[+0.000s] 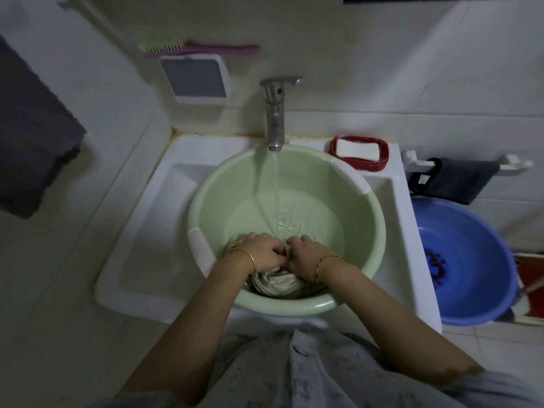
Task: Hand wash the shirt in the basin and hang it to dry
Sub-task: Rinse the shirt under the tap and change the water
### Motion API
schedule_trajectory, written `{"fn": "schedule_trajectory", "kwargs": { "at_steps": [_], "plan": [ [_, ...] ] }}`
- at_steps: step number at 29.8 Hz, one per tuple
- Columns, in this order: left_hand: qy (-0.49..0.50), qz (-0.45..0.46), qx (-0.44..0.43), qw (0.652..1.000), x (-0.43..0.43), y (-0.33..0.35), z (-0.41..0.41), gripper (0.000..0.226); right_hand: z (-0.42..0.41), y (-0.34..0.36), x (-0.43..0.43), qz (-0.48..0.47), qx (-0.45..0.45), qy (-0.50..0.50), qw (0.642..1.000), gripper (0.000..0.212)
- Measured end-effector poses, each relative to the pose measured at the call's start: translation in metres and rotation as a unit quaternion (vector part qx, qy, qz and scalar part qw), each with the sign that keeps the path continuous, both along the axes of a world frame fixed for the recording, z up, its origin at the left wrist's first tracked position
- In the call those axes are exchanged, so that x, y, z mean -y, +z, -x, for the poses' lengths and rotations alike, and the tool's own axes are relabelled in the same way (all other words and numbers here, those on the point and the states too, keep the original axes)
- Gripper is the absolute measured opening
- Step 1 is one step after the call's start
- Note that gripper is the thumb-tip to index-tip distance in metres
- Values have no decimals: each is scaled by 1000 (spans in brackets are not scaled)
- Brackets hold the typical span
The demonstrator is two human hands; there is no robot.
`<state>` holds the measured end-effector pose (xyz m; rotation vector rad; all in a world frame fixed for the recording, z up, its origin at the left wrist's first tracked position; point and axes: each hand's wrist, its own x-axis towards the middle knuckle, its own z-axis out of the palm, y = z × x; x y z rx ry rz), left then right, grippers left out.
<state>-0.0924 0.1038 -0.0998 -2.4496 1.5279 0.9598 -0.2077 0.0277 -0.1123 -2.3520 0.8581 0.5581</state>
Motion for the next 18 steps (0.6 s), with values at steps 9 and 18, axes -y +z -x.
{"fn": "schedule_trajectory", "kwargs": {
  "at_steps": [9, 18],
  "plan": [
    [-1, 6, 29, 1000, -3, -4, 2, 47, 4, -2, 2, -14, 10, -1, 1000, 51],
    [23, 3, 15, 1000, -3, -7, 3, 48, 3, -5, 2, 3, 1, 7, 1000, 50]
  ]
}}
